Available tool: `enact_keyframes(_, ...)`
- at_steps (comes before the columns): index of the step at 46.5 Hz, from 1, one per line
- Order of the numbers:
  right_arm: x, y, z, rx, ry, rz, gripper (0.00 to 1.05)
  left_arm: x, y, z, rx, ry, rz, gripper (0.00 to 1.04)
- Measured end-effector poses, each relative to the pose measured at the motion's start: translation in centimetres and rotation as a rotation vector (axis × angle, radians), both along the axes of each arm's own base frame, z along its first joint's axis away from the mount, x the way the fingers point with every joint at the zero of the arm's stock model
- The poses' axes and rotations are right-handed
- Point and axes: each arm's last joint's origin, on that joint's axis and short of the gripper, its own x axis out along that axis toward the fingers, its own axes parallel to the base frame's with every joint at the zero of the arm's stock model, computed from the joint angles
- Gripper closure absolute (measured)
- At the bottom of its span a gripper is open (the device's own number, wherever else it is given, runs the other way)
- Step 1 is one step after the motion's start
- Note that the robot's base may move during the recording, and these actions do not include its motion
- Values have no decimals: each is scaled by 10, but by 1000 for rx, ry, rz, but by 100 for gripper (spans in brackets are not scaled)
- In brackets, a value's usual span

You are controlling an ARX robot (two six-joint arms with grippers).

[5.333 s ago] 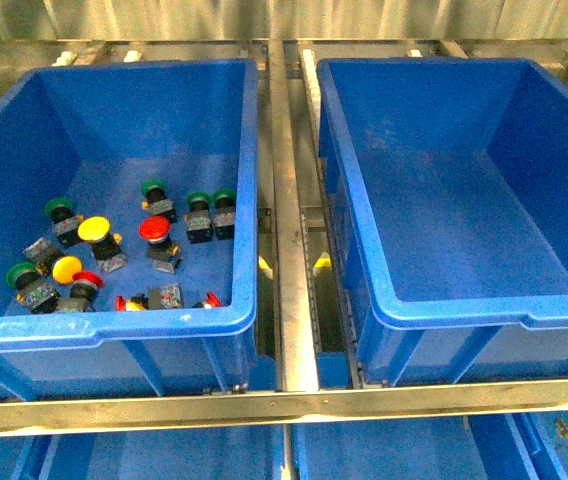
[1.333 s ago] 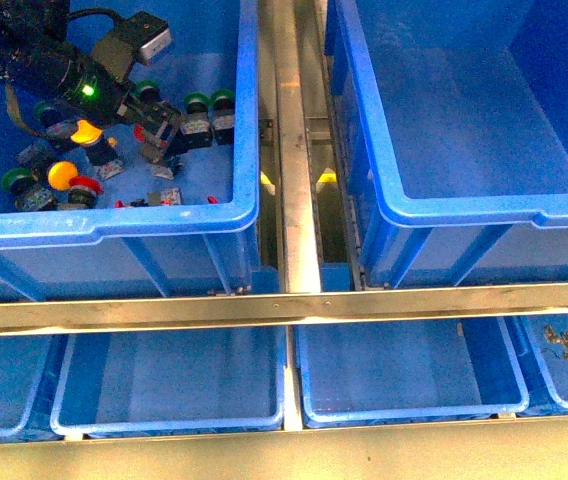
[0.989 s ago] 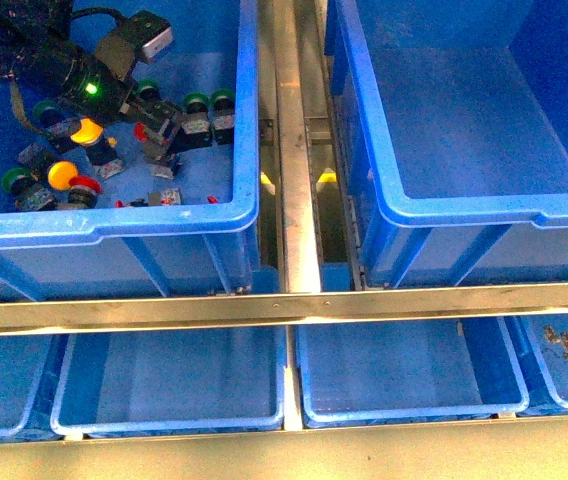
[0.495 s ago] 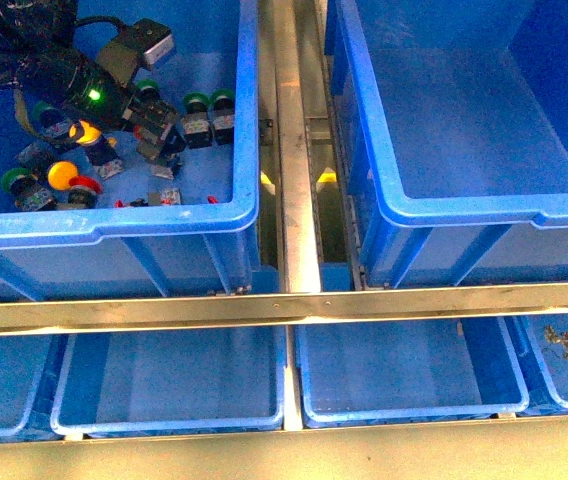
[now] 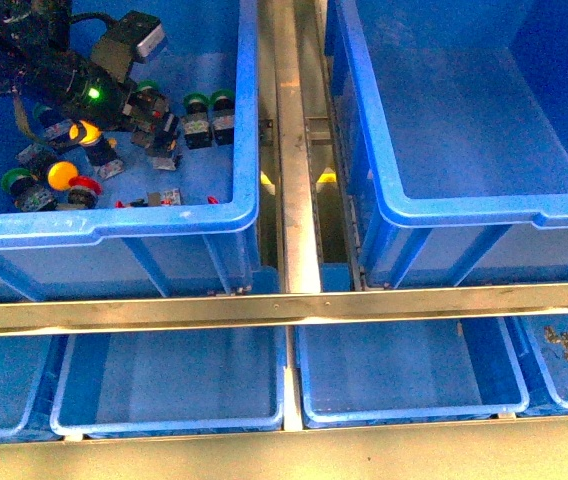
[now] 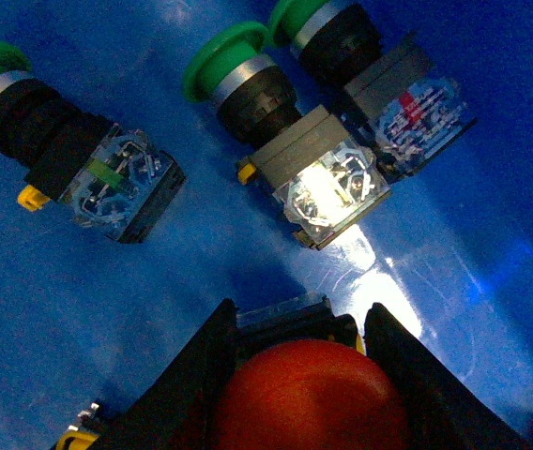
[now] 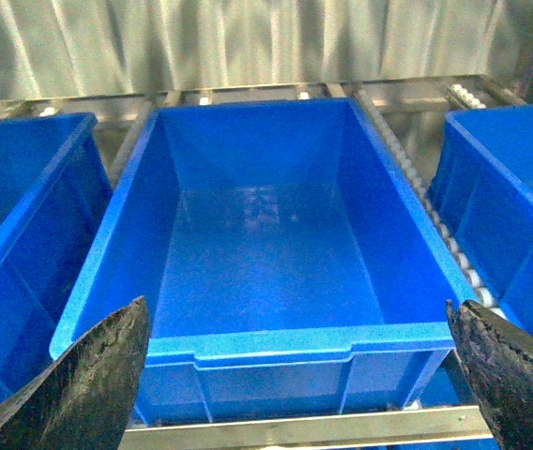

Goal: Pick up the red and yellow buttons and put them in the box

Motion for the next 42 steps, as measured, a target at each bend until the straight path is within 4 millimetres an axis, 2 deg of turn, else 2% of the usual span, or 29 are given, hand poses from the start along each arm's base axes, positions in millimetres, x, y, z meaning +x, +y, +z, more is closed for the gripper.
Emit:
enact_keyframes(5,0,0,0,0,0,0,7,-11,7,18,-106,-18,64,71)
enact_keyframes(12,0,0,0,0,0,0,7,-43,31,73,-305,-63,184,71)
enact_keyframes(15,0,0,0,0,0,0,7,-59,42,89,-379,-59,229,71)
enact_keyframes(22,0,0,0,0,0,0,7,-93,64,95,-535,19,332,71)
enact_keyframes(25,0,0,0,0,0,0,7,-108,67,97,-607,65,361,71)
enact_keyframes(28,0,0,0,0,0,0,7,-118,66,102,-690,93,361,71)
enact_keyframes(32,0,0,0,0,0,0,7,-124,55,119,-823,124,337,71)
enact_keyframes(37,0,0,0,0,0,0,7,-128,32,136,-911,165,291,71)
enact_keyframes(42,0,0,0,0,0,0,7,-130,7,141,-951,219,239,71)
